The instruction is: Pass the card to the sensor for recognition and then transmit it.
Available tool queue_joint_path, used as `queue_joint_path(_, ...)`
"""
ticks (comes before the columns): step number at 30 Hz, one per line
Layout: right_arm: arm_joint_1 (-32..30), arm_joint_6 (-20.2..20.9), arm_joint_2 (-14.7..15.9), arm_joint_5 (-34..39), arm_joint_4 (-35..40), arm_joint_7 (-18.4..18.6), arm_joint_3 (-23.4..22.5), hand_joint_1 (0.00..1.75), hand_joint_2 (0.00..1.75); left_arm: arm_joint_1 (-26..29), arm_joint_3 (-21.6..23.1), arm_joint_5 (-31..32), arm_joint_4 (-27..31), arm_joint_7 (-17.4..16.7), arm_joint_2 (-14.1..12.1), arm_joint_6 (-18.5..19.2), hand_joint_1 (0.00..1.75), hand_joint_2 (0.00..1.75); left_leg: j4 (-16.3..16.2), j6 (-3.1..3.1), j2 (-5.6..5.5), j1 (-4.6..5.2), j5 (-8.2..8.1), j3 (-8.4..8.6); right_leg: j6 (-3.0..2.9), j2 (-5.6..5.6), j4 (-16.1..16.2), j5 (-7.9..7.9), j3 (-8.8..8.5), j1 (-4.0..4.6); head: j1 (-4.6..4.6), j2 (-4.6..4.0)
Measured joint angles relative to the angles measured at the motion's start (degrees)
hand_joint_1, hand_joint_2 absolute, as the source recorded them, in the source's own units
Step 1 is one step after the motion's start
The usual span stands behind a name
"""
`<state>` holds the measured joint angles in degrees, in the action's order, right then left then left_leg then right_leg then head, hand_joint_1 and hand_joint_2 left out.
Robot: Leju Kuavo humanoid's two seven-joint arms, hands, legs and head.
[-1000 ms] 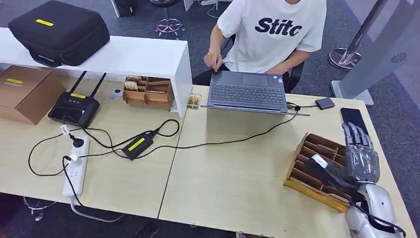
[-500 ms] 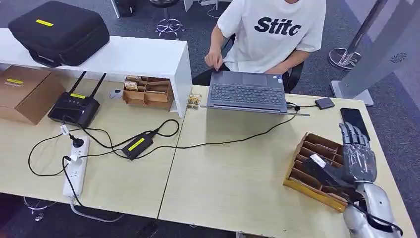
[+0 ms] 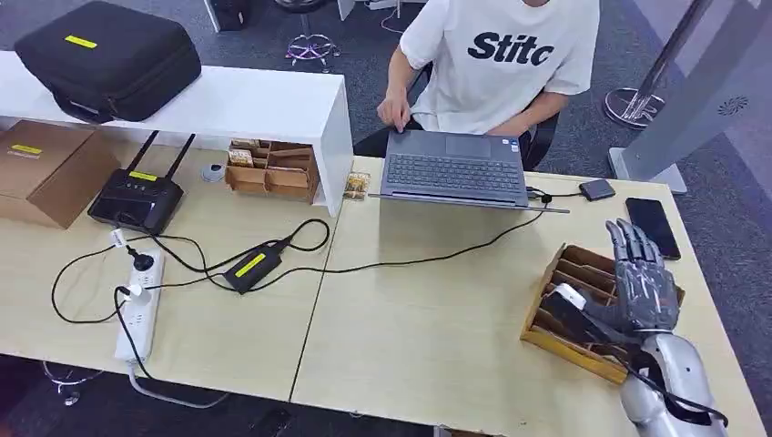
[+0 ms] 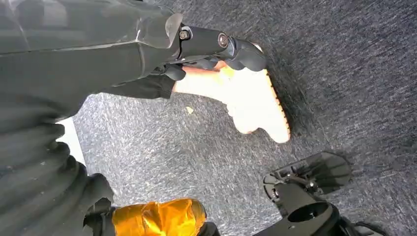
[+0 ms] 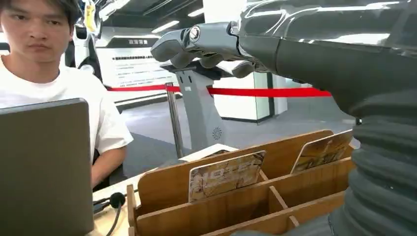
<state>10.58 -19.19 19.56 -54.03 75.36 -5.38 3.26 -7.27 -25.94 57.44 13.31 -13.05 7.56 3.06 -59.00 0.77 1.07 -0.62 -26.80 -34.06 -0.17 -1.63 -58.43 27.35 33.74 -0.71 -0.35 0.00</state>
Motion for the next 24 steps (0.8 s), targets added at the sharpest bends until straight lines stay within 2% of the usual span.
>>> queue_joint_path(14,0.26,0.55,0.00,-0.09,0.13,0.18,0.44,0.00,1.75,0.00,0.00,0.13,0.00,0.07,0.00,-0.02,0.00,1.75,0.00,0.00,0.00,0.00,0.00,-0.01,0.00,0.00,-0.01,0.00,0.00,0.00,0.00,0.00)
queue_joint_path(24,4.84,1.09,0.00,-1.20,-5.07,1.03,1.36,0.00,1.75,-0.06,0.07,0.85,0.00,0.04,0.17,0.44,0.00,1.75,0.00,0.00,-0.01,0.00,0.01,-0.01,0.00,-0.01,-0.01,-0.02,-0.01,0.00,0.00,0.00)
